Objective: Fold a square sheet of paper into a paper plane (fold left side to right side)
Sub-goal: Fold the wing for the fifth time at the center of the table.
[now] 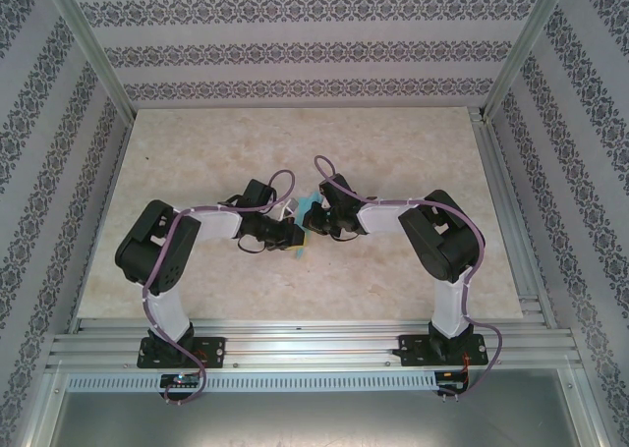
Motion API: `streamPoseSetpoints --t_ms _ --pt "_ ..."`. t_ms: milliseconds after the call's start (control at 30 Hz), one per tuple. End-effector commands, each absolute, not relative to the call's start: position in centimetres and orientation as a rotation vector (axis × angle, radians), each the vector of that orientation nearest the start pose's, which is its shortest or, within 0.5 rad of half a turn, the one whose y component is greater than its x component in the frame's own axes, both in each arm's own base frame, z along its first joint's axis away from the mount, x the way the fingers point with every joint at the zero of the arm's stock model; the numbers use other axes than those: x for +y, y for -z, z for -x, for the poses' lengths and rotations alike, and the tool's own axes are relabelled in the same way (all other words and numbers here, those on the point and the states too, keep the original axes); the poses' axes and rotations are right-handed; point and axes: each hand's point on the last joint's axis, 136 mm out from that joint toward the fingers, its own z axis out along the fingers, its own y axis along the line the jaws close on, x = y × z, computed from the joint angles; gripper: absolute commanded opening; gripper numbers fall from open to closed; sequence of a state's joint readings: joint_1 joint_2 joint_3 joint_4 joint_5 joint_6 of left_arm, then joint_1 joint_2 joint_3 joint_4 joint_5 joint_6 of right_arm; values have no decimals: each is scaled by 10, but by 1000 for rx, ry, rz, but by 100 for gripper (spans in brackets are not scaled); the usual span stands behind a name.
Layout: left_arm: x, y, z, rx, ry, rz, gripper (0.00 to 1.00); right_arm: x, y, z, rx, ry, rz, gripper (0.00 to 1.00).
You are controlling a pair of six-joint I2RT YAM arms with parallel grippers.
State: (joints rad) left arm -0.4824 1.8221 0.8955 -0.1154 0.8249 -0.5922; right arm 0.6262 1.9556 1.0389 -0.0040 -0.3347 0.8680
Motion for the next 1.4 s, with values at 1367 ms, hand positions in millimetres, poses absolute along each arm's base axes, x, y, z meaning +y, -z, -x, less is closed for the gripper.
streamPoseSetpoints --t_ms 1367 --pt "-286 12 -251 2922 1277 -252 5 289 12 -332 2813 -848 -208 10"
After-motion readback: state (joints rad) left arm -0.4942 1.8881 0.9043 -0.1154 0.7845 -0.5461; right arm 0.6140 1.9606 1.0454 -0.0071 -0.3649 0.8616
